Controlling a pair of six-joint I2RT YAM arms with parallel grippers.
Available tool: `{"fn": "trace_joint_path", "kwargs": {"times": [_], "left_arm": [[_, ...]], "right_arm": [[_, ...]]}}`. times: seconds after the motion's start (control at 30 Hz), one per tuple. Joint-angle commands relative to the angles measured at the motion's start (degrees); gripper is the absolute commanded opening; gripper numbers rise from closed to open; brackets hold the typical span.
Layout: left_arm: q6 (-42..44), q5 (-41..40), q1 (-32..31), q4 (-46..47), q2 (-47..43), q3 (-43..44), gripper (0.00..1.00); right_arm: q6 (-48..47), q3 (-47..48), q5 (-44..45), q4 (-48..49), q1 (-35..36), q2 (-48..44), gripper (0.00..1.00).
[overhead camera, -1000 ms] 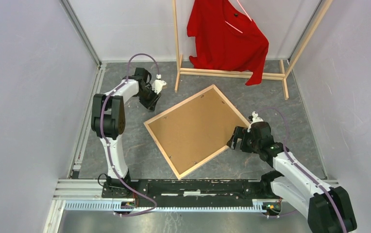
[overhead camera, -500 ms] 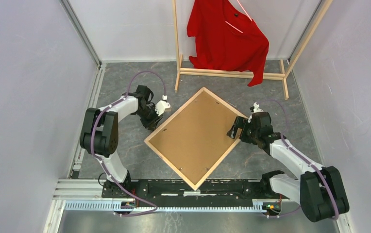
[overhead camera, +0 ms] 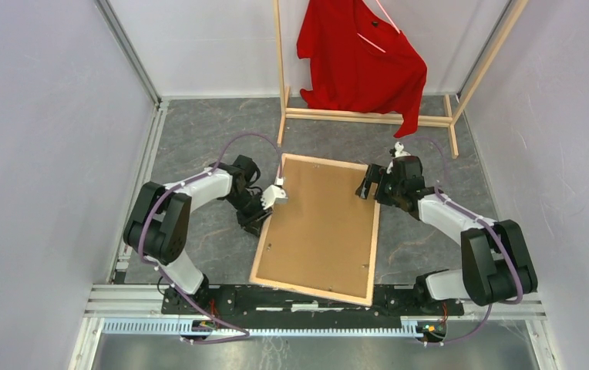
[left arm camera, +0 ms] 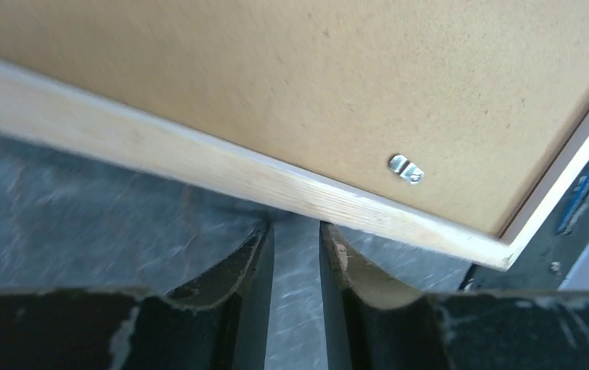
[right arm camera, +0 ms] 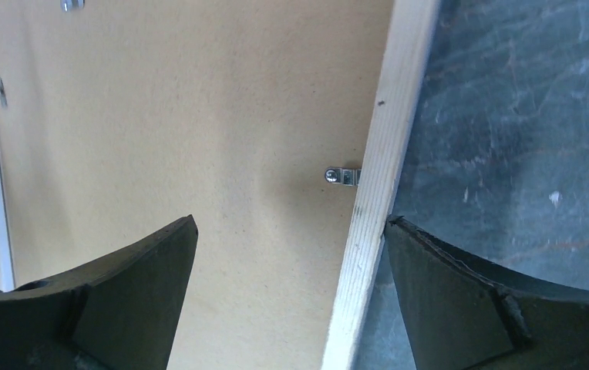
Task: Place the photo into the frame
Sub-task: Adjust the photo frame at the center of the board.
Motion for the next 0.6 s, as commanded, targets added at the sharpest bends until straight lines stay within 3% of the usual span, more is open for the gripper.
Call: {"fn": "trace_joint_path", "kwargs": {"times": [0.0, 0.17, 0.37, 0.57], "left_arm": [[-4.42, 7.75, -2.67, 0.55, -1.12, 0.12, 0.36], [-4.67, 6.82, 0.98, -1.93, -1.68, 1.26, 0.36], [-7.97, 12.4, 7.17, -3.86, -0.23, 5.69, 0.4], [-11.71, 17.74, 6.47, -2.37, 4.92, 6.76, 0.44]], "right_arm": [[-2.43, 5.17, -1.51, 1.89, 0.11, 1.06, 0.98], [-4.8, 3.04, 4.32, -1.5, -0.18, -4.45, 0.95], [-2.15, -4.47, 0.75, 1.49, 1.51, -15.58, 0.76], [5.89, -10.7, -1.61, 12.18, 17.42, -20.62, 0.69]]}}
